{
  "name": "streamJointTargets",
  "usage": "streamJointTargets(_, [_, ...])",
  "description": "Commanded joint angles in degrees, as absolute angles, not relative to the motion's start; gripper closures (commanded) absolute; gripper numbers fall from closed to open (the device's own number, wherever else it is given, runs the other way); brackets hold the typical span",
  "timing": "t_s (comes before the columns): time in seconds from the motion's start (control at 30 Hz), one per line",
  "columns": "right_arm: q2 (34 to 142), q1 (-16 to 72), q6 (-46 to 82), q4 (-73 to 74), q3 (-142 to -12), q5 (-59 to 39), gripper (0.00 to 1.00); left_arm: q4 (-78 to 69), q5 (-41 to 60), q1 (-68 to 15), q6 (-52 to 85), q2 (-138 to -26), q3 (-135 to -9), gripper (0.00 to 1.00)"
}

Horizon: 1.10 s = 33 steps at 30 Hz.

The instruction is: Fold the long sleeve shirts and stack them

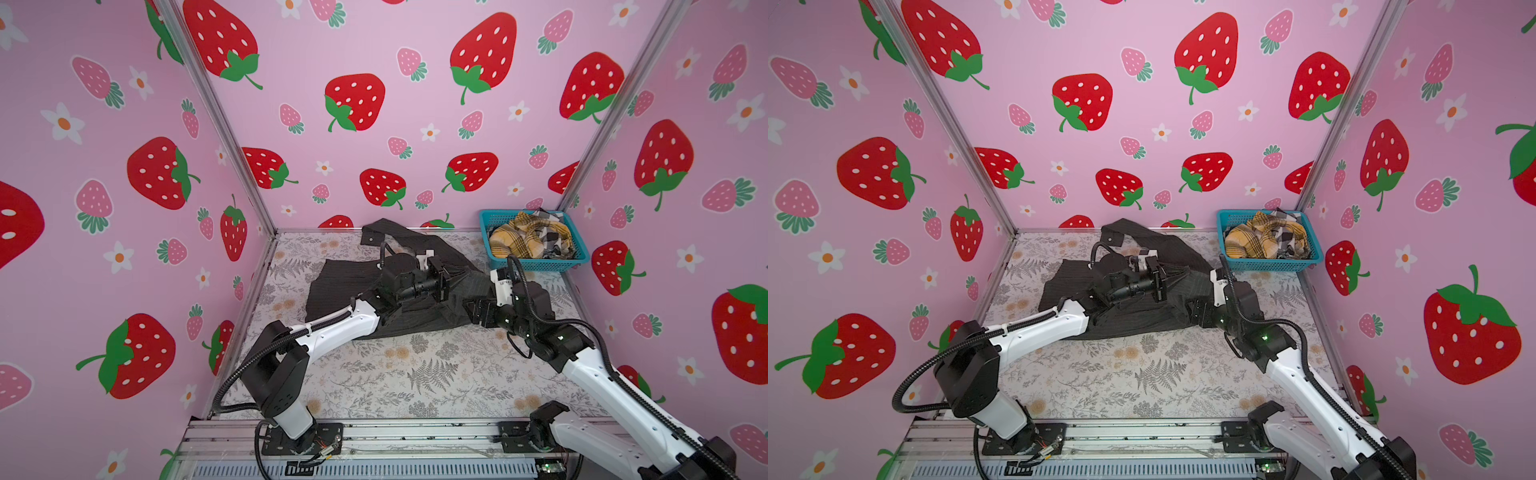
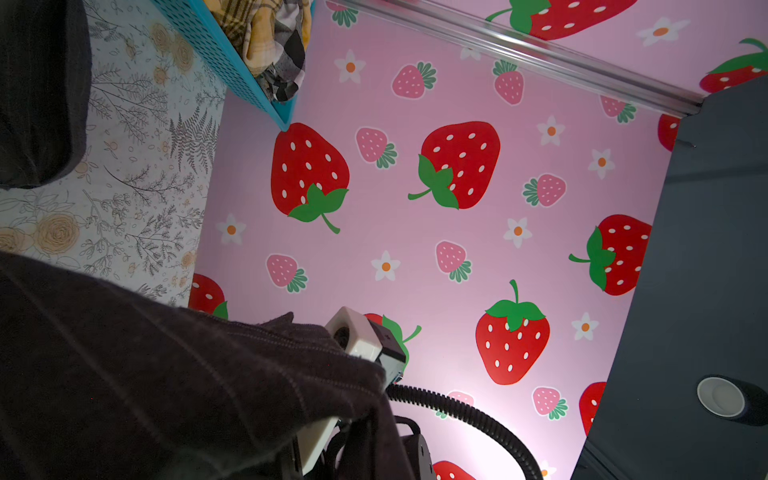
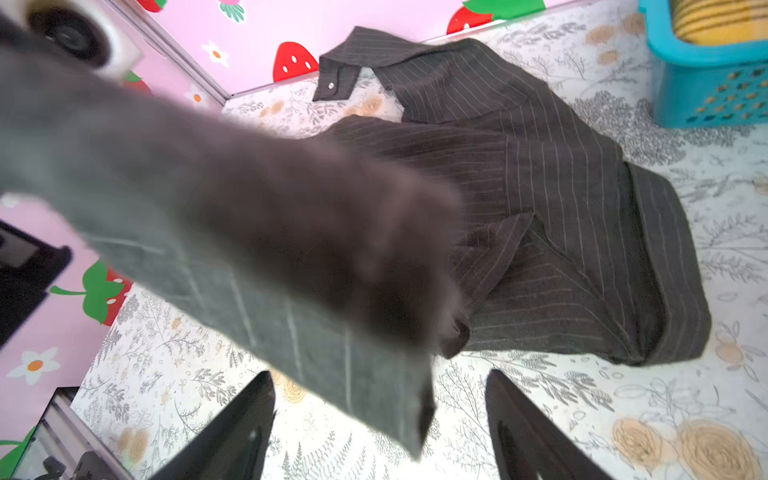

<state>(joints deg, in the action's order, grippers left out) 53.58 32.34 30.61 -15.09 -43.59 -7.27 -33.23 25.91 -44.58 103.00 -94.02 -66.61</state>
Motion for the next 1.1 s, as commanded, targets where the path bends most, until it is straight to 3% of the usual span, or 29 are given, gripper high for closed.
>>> streamJointTargets(0.0, [52.7,32.1,28.0,-11.1,-45.5,-8.2,0.19,-36.2,26.4,-44.4,105.6,-93.2,-66.0,1.0])
streamJointTargets(0.1, [52.6,31.3,26.7,-9.5,-45.3,-8.4,0.22,-36.5,26.6,-44.3,105.8,-93.2,-66.3,1.0])
streamJointTargets(0.17, [52.6,30.5,26.3,-7.4,-44.8,-9.5,0.3,-36.5,26.6,-44.1,105.8,-93.0,-66.2,1.0])
streamJointTargets(0.23, [52.6,29.9,26.1,-5.6,-44.8,-10.6,0.47,-36.4,26.7,-43.9,105.8,-92.8,-66.1,1.0])
streamJointTargets(0.33, [52.6,29.7,25.6,-4.6,-46.6,-12.3,0.82,-36.0,26.7,-43.4,105.7,-92.5,-65.4,1.0])
streamJointTargets(0.43, [53.0,29.7,25.0,-10.0,-52.2,-9.8,1.0,-33.8,28.3,-41.7,102.9,-92.3,-66.1,1.0])
streamJointTargets(0.47, [53.4,29.7,24.6,-13.0,-55.0,-8.0,1.0,-30.6,29.5,-41.0,100.5,-92.1,-67.2,1.0])
streamJointTargets(0.53, [56.1,29.7,23.5,-21.2,-64.4,-4.5,1.0,-21.1,31.3,-38.7,91.7,-90.6,-71.0,0.65])
streamJointTargets(0.57, [58.1,29.7,22.9,-25.3,-69.6,-3.6,1.0,-14.1,31.3,-37.9,86.9,-89.5,-73.1,0.53])
streamJointTargets(0.67, [66.1,29.7,22.2,-36.9,-86.4,-2.0,1.0,6.0,27.2,-35.8,68.9,-85.9,-81.6,0.35])
streamJointTargets(0.77, [74.3,29.8,21.7,-45.5,-98.9,-3.5,1.0,22.5,20.4,-35.3,53.3,-83.2,-90.0,0.33])
streamJointTargets(0.87, [79.5,30.7,18.8,-50.1,-105.2,-7.0,1.0,25.1,19.5,-34.6,47.1,-79.5,-89.7,0.31])
streamJointTargets(0.97, [80.8,33.4,14.7,-49.9,-105.9,-6.1,1.0,27.5,18.9,-33.4,45.4,-76.8,-87.6,0.3])
streamJointTargets(1.07, [79.4,39.0,10.5,-45.6,-101.5,1.5,1.0,29.0,19.8,-32.9,43.4,-75.0,-85.8,0.29])
